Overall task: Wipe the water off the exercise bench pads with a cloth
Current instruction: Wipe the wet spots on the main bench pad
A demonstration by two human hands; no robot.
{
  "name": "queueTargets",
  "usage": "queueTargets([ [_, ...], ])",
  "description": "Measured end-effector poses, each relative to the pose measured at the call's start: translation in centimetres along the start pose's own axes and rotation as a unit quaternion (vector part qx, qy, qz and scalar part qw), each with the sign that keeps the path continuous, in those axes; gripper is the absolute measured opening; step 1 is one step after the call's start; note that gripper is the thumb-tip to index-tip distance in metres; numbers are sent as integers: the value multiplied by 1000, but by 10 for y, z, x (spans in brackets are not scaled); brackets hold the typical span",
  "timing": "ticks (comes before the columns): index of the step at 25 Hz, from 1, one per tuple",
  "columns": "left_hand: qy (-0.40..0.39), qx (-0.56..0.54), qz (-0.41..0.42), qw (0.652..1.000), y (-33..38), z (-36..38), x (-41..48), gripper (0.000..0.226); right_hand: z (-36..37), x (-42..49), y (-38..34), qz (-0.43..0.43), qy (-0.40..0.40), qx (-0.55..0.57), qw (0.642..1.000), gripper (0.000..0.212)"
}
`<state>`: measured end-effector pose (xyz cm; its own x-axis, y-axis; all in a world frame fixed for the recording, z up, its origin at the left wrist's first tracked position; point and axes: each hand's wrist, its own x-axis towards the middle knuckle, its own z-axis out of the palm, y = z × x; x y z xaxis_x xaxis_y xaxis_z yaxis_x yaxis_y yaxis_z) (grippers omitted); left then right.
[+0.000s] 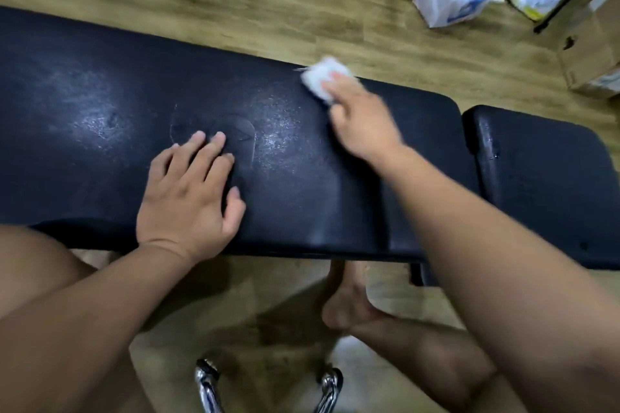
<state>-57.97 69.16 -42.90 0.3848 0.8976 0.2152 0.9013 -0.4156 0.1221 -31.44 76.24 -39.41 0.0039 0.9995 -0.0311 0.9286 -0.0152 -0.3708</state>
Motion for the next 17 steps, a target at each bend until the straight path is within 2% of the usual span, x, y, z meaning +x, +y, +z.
queueTargets([
  [3, -1, 3, -1, 1000, -2, 1, -2, 50, -54, -33, 97, 195, 58, -47, 978, 50],
  [5, 7, -1, 3, 1000, -3, 2, -1, 49, -65, -65, 118, 278, 71, -34, 957, 48],
  [10, 6, -13, 1, 1000, -1, 1, 0, 48, -35, -154, 92, 323, 160, 31, 932, 51],
  [15, -21, -27, -8, 999, -1, -3, 0, 52, -28, -222, 69, 381, 143, 32, 913, 52],
  [17, -30, -24, -9, 999, -1, -5, 1, 54, -21, -231, 56, 361, 121, 0, 925, 49],
])
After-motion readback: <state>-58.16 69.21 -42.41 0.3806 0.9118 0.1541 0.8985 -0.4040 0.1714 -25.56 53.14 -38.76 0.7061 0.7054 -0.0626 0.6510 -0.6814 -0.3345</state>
